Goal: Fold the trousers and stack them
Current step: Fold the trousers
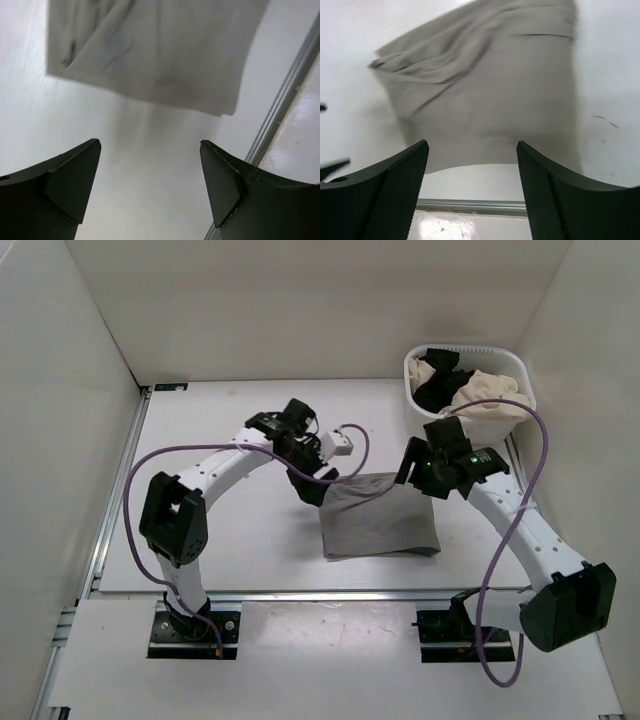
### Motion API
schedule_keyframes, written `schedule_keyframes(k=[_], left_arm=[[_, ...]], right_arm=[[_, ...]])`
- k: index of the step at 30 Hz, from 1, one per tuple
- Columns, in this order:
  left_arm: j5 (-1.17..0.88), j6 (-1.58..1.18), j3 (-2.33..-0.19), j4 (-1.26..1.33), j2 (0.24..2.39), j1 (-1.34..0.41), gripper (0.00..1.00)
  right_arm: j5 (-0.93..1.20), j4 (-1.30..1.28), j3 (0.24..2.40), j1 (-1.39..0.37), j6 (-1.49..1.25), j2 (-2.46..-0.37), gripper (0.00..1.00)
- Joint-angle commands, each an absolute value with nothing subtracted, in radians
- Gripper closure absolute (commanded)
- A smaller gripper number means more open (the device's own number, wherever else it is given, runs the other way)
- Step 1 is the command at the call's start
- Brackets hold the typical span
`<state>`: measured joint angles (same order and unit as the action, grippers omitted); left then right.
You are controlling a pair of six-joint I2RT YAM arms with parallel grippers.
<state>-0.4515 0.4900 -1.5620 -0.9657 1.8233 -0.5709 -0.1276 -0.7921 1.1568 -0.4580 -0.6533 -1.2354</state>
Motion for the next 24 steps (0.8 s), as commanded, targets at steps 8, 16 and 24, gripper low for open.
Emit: schedule_keyframes(k=[8,16,24], left_arm=[[-0.348,0.437,-1.848,-0.836,2.103,-0.624,0.01],[-0.345,0.497,-1.844,-0.769,2.23,-0.624,0.34],[-0.367,0.382,-1.885,-0.769,2.249,-0.543,0.86]], right_arm=[[-0.019,-0.802,0.991,-0.27,-0.567,-1.264,0.15],[0.11,-0.67,0.646,-0.195,-0.611,-1.1,0.2],[0.124,-0.641,0.519,-0.123,-0.6,-1.081,1.0]])
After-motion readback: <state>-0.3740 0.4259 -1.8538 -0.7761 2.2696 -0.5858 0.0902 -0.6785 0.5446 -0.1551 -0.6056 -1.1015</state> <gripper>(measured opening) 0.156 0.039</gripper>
